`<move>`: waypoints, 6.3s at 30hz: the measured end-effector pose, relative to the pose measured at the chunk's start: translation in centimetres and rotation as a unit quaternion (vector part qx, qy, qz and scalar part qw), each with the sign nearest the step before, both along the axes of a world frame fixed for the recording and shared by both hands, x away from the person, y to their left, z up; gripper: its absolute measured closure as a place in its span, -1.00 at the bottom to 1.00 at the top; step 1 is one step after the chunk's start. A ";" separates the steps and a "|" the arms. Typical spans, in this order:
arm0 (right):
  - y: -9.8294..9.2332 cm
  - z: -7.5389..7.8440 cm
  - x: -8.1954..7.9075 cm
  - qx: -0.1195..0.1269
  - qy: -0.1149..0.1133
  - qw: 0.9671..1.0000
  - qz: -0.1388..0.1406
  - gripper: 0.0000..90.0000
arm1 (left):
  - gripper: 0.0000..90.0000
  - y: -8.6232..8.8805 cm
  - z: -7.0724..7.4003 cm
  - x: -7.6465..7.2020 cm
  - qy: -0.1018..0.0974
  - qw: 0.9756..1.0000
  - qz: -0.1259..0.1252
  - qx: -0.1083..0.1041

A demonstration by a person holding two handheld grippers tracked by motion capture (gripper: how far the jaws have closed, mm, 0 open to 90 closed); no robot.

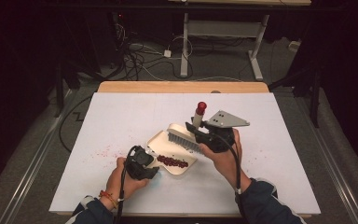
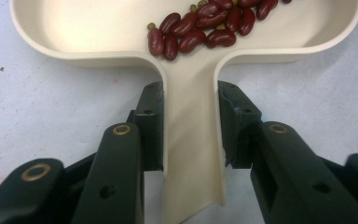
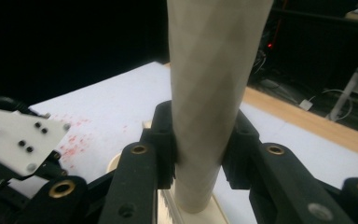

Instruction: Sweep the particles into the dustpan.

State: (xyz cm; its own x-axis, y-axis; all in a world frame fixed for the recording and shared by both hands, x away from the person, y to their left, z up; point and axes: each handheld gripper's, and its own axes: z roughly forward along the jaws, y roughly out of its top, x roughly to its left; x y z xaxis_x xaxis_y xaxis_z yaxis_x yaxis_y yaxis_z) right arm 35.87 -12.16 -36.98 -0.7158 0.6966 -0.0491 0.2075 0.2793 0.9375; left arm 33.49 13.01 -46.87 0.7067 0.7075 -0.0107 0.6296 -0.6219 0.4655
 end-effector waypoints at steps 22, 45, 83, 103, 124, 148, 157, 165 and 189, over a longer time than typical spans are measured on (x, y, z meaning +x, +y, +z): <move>-1.4 -3.1 4.8 -0.019 -0.020 0.996 -0.086 0.56 | 0.41 1.2 0.0 0.0 0.016 1.000 0.003 -0.010; 3.4 -4.5 5.2 -0.004 -0.021 0.999 -0.027 0.56 | 0.41 1.7 0.3 0.4 0.021 1.000 0.015 -0.013; 0.1 -0.8 1.4 0.009 -0.013 1.000 0.027 0.56 | 0.41 1.2 0.3 -0.2 0.011 1.000 -0.006 0.003; -4.5 -2.6 -1.0 -0.059 0.007 0.998 0.000 0.56 | 0.41 0.8 0.2 -0.3 0.009 1.000 -0.005 0.008; -4.5 -2.0 -1.0 -0.047 -0.025 0.998 -0.016 0.56 | 0.41 0.8 0.2 -0.2 0.011 1.000 -0.006 0.010; -1.8 -2.8 -3.7 -0.054 0.002 0.998 0.034 0.56 | 0.41 1.3 0.4 -1.1 -0.001 1.000 -0.013 0.023; -2.8 -2.1 -3.2 -0.046 -0.014 0.999 0.023 0.56 | 0.40 1.4 0.3 -1.0 -0.001 1.000 -0.017 0.025; -3.2 -2.9 -1.8 -0.048 -0.037 0.998 0.016 0.56 | 0.40 1.5 0.2 -1.0 -0.007 0.999 -0.026 0.022; 2.1 -4.3 -0.8 -0.043 -0.046 0.998 0.015 0.56 | 0.40 0.6 0.0 -1.2 -0.002 1.000 0.003 -0.002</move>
State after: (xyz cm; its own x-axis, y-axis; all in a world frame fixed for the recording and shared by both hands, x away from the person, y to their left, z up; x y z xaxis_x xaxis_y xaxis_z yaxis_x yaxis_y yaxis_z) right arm 35.07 -10.03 -41.24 -0.7266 0.6647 -0.1739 0.1125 0.3649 0.9242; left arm 32.32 13.57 -46.91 0.7027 0.7114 -0.0098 0.6312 -0.6169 0.4701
